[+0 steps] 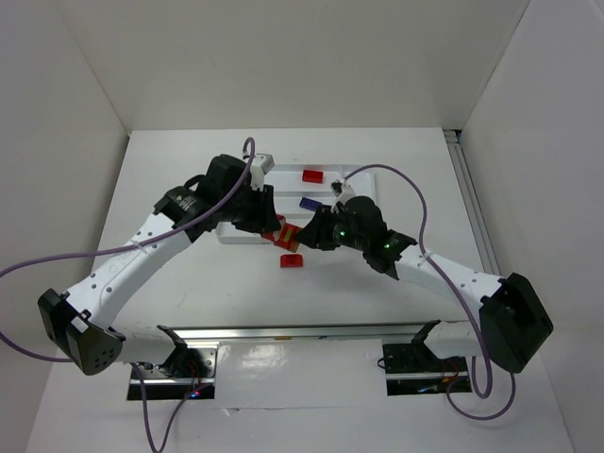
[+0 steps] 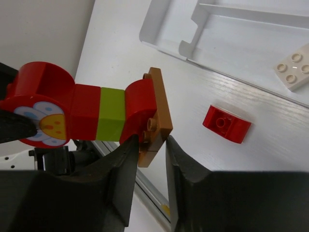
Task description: Sort the legos into containers by color
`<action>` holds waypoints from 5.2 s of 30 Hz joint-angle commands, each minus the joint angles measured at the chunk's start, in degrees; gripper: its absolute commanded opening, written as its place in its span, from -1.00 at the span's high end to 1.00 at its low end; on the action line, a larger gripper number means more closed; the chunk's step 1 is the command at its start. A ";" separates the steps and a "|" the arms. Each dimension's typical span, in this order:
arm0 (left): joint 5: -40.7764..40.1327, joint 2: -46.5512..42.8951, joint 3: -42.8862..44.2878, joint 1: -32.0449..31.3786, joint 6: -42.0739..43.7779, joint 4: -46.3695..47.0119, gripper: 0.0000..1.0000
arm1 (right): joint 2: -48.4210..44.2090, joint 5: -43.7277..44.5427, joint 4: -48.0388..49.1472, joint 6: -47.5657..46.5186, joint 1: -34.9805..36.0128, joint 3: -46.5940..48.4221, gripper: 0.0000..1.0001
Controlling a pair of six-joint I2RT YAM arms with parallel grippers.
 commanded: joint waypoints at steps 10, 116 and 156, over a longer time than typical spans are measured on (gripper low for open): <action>1.98 -3.83 -9.53 0.35 -0.95 4.02 1.00 | 0.57 2.31 7.91 3.34 0.55 -8.50 0.96; -5.14 -6.47 -2.60 20.22 2.56 -0.02 1.00 | 35.20 -20.90 10.73 -5.71 2.57 30.50 -0.15; -15.33 -7.08 1.97 20.22 -1.22 -3.88 1.00 | 50.22 -14.22 4.41 -6.40 -0.33 48.93 1.00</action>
